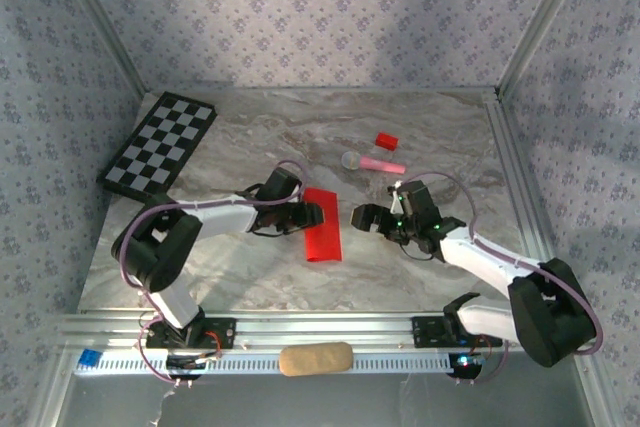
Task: Fold a paper plane with a square sheet of paper (pick it up from the middle)
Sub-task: First fold the square sheet of paper in half at the center of the table.
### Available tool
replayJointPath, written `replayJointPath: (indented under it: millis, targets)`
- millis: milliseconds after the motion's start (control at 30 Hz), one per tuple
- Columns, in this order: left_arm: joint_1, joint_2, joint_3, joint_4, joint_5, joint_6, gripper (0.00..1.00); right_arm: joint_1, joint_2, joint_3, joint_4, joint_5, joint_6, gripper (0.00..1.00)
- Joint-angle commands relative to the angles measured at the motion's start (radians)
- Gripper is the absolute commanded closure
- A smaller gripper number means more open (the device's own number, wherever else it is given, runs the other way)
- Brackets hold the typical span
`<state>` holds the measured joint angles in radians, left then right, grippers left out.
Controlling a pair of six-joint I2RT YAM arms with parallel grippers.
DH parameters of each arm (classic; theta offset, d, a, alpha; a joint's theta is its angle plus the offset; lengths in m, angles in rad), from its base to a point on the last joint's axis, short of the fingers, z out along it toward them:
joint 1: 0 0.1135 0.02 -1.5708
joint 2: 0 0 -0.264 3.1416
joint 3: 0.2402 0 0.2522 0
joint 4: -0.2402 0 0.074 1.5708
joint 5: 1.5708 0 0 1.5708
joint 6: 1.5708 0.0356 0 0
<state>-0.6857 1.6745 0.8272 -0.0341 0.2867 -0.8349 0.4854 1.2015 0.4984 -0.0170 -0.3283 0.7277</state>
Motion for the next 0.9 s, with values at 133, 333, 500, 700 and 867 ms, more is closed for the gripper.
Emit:
replayJointPath:
  millis: [133, 333, 500, 700, 867]
  targets:
    - [0.005, -0.05, -0.019, -0.054, -0.067, 0.045, 0.46, 0.032, 0.047, 0.043, 0.022, 0.024, 0.024, 0.0]
    - [0.006, -0.006, 0.016, -0.124, -0.071, 0.095, 0.48, 0.056, 0.074, 0.069, -0.003, 0.044, 0.017, 0.0]
    - [0.006, -0.008, 0.012, -0.133, -0.092, 0.086, 0.49, 0.064, 0.074, 0.076, -0.024, 0.071, 0.012, 0.0]
    - [0.006, -0.039, -0.02, -0.1, -0.128, 0.041, 0.49, 0.068, 0.077, 0.075, -0.021, 0.077, 0.016, 0.0]
    - [0.008, -0.036, -0.03, -0.1, -0.151, 0.024, 0.5, 0.07, 0.085, 0.078, -0.027, 0.083, 0.019, 0.01]
